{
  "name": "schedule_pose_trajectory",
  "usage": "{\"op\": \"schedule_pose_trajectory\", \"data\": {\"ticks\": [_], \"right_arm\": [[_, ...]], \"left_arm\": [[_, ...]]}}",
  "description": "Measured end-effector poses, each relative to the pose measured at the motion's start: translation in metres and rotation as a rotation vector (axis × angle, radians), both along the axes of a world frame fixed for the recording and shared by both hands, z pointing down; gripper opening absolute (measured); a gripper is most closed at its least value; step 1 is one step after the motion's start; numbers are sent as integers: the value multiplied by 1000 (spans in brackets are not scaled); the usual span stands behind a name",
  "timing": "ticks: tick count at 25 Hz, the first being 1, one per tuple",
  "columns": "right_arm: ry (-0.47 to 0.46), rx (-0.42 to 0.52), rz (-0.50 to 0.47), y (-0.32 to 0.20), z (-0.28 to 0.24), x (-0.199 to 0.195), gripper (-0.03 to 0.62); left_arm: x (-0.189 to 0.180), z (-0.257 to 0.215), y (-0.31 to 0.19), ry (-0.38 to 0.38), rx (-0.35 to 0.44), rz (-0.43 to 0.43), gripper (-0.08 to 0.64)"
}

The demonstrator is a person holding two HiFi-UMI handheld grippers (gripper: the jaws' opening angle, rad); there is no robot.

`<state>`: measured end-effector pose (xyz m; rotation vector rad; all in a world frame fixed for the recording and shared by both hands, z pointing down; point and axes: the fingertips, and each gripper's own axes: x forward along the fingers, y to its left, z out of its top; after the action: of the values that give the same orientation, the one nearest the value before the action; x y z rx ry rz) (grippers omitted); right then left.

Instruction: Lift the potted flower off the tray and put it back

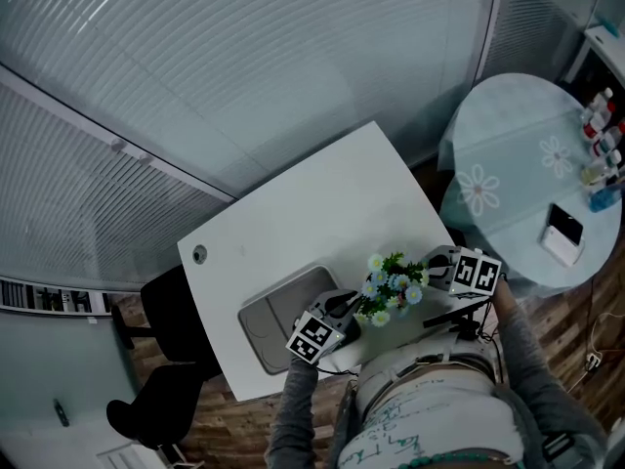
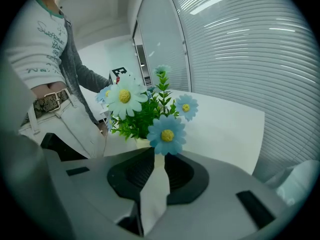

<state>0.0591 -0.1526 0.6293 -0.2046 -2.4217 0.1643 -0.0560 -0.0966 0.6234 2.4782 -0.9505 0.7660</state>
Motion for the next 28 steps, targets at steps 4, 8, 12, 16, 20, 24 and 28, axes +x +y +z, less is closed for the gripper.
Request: {"op": "schedule_pose_trajectory", "data": {"ticks": [4, 8, 12, 16, 20, 24, 28], "right_arm": [[32, -31, -1, 3, -1, -1, 179], [42, -56, -24, 6, 2, -3, 256], [41, -68, -39, 9, 6, -7, 296], [46, -45, -50, 7, 12, -9, 322], [47, -66, -67, 10, 9, -15, 330], [56, -74, -88, 12, 9, -21, 339], [58, -71, -122, 13, 11, -27, 344]], "left_arm": [[0, 4, 1, 13, -26, 12, 154], [6, 5, 1, 49, -40, 37, 252], [11, 8, -1, 66, -45, 58, 306], [18, 6, -5, 62, -37, 88, 341], [23, 6, -9, 68, -40, 112, 357], [28, 5, -16, 52, -24, 139, 381], [36, 10, -19, 23, -36, 200, 399]]}}
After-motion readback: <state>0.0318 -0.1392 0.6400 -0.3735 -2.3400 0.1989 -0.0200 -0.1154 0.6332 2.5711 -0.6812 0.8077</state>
